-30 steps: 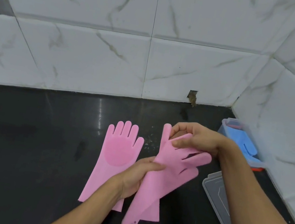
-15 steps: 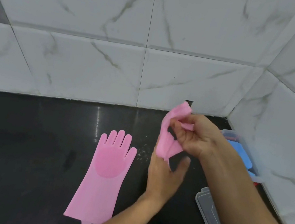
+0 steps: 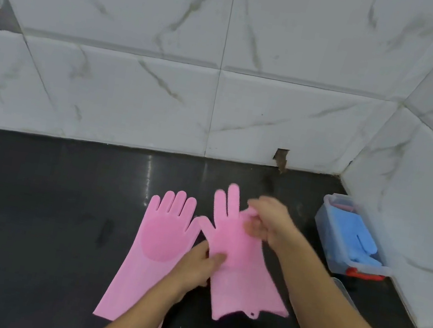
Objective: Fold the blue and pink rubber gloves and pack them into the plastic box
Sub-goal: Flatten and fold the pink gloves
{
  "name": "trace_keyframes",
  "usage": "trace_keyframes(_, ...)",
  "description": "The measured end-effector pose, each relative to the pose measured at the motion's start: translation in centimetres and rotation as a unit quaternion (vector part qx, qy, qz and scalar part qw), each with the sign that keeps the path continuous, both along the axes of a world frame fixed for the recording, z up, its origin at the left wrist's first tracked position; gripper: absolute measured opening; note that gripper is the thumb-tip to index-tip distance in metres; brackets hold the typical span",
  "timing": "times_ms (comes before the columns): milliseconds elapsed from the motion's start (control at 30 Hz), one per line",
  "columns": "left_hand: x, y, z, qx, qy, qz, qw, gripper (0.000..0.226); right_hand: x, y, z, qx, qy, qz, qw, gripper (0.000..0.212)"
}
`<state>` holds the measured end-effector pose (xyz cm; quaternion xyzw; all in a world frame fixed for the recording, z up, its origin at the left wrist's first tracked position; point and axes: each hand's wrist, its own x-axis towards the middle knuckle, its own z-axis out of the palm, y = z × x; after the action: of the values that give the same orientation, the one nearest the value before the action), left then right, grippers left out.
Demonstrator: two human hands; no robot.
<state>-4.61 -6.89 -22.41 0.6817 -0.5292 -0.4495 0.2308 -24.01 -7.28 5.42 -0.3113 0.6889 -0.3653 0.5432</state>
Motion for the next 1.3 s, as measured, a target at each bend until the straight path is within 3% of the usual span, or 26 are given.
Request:
trace_keyframes(33,-0.7,5.4,14.1,0.008,0.041,-0.038,0.998,0.033,0.0,0.7,-2.3,0.021,0.059,0.023,0.998,0.053)
trace_keyframes(67,-1.0,8.3,18.8,0.051,0.044,-0.026,0.997,0.025,0.1,1.5,-4.2,0.026,0.140,0.043,0.989,0.048)
trace_keyframes(133,0.3,9.3,20.1,-0.004,-0.014,0.004,1.000,0.025,0.4,2.9,-7.0,-0.018,0.306,0.078,0.949,0.037)
trace_keyframes(233,1.6,8.7,20.5,-0.068,-0.078,0.057,0.993,0.030,1.4,4.3,-9.3,-0.165,0.484,0.158,0.845,0.040)
trace_keyframes(300,2.7,7.9,21.2,-0.121,-0.142,0.086,0.979,0.042,2.1,4.9,-10.7,-0.204,0.529,0.250,0.785,0.048)
trace_keyframes(367,4.3,7.0,20.8,-0.086,-0.228,0.088,0.966,0.062,2.9,5.3,-11.5,-0.155,0.537,0.328,0.762,0.056)
trace_keyframes(467,6.6,5.9,19.8,-0.009,-0.307,0.049,0.951,0.073,4.5,4.6,-10.3,-0.161,0.534,0.303,0.773,0.048)
trace_keyframes(533,7.0,6.0,19.6,-0.021,-0.328,0.021,0.944,0.068,6.6,3.1,-8.6,-0.211,0.500,0.268,0.796,0.043)
trace_keyframes(600,6.3,6.7,19.3,-0.039,-0.327,-0.001,0.944,0.068,9.3,1.1,-7.2,-0.219,0.459,0.300,0.807,0.049)
trace_keyframes(700,4.6,8.5,18.6,-0.022,-0.324,-0.044,0.945,0.088,13.4,-1.7,-5.7,-0.151,0.445,0.389,0.792,0.062)
trace_keyframes(800,3.6,10.0,18.0,0.010,-0.354,-0.088,0.931,0.109,15.7,-3.5,-5.4,-0.058,0.499,0.397,0.768,0.065)
trace_keyframes(867,3.3,10.3,17.8,0.017,-0.363,-0.095,0.927,0.110,16.2,-4.0,-5.3,-0.022,0.544,0.373,0.751,0.051)
trace_keyframes(967,3.5,10.1,17.9,0.022,-0.354,-0.079,0.932,0.104,16.3,-4.2,-5.1,-0.006,0.531,0.354,0.770,0.017)
trace_keyframes(1067,3.4,9.6,18.0,0.016,-0.356,-0.064,0.932,0.103,16.0,-4.3,-4.2,-0.023,0.519,0.382,0.764,0.020)
trace_keyframes(1133,3.3,9.5,18.2,0.021,-0.343,-0.060,0.937,0.108,15.8,-4.3,-3.1,-0.022,0.454,0.402,0.795,0.024)
trace_keyframes(1200,3.2,9.5,18.6,0.015,-0.325,-0.049,0.944,0.110,15.4,-3.7,-1.4,-0.015,0.339,0.394,0.854,0.024)
trace_keyframes(1300,3.2,10.0,19.8,-0.120,-0.218,0.016,0.968,0.088,13.8,-2.3,2.1,-0.040,0.186,0.340,0.921,0.019)
